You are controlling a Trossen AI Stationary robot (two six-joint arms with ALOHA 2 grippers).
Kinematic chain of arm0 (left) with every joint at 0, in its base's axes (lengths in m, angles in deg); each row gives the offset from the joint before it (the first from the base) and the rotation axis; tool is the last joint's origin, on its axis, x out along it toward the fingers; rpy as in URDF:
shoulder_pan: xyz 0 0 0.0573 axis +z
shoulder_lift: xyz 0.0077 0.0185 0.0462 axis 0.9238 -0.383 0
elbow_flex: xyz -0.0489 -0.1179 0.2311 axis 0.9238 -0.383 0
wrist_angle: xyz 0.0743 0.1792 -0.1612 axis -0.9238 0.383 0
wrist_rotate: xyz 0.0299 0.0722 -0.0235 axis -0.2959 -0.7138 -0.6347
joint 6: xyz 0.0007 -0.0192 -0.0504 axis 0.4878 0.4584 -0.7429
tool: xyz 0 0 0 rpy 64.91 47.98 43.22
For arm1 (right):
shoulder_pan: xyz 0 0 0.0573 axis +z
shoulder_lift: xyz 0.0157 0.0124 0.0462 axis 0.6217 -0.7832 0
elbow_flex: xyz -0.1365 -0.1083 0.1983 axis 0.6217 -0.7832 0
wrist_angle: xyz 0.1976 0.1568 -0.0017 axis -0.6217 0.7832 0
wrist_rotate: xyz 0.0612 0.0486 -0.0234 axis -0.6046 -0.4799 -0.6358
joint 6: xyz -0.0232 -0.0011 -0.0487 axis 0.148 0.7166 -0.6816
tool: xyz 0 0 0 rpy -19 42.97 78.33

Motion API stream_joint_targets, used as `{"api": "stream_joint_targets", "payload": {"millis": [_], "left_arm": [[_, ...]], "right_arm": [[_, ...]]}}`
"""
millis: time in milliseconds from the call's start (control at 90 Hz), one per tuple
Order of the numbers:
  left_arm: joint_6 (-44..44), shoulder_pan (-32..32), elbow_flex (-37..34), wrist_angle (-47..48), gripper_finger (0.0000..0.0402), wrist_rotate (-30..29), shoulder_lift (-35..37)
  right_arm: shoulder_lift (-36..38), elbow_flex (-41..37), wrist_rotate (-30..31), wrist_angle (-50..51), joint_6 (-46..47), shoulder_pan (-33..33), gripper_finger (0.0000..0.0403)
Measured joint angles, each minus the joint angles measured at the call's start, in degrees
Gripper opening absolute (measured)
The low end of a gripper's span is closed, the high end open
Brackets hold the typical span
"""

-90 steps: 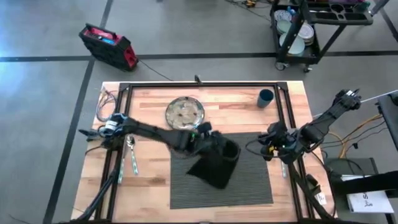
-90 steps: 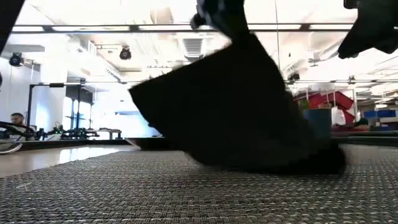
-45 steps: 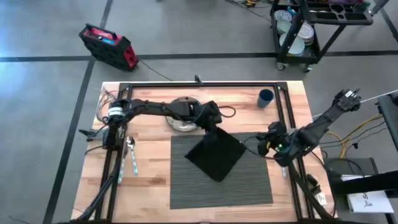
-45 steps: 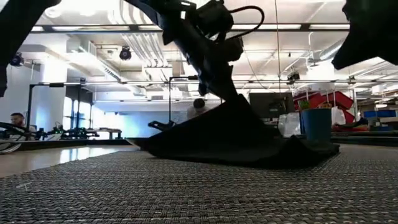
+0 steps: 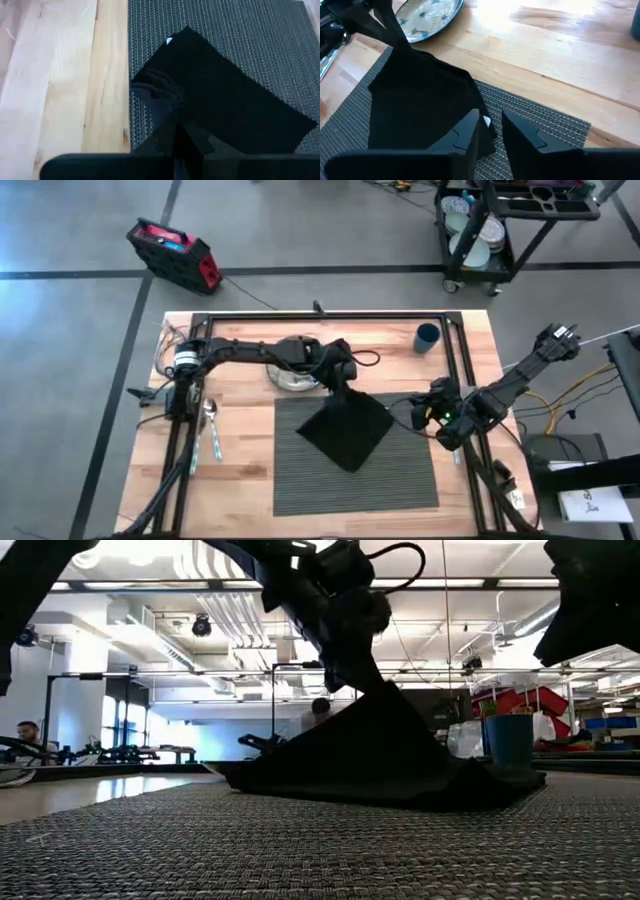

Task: Set table place
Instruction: Fold the black napkin

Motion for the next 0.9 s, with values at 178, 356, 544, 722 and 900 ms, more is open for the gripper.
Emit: {"api": "stream_joint_targets", "payload": {"millis": [178, 356, 544, 722, 900], "left_arm": [[-1.0, 0.1, 0.0, -2.3, 0.0000, 0.0, -0.9], [-5.8, 0.0, 0.0, -6.7, 0.0000, 3.0, -1.9], [-11.9, 0.0, 0.2, -11.1, 0.0000, 4.2, -2.9], [-14.2, -0.3, 1.8, -11.3, 0.0000, 4.5, -5.6], [-16.3, -0.4, 4.1, -12.3, 0.0000, 6.0, -9.3]], "right_arm": [[-0.2, 0.0, -0.2, -1.1, -0.7, 0.0, 0.0064], [-0.2, 0.0, -0.2, -1.1, -0.9, 0.0, 0.0053], [-0.3, 0.0, -0.2, -1.1, -1.5, 0.0, 0.0051], [-0.3, 0.0, -0.2, -1.1, -1.4, 0.0, 0.0063], [-0.3, 0.0, -0.4, -1.1, -1.2, 0.0, 0.0070]]}}
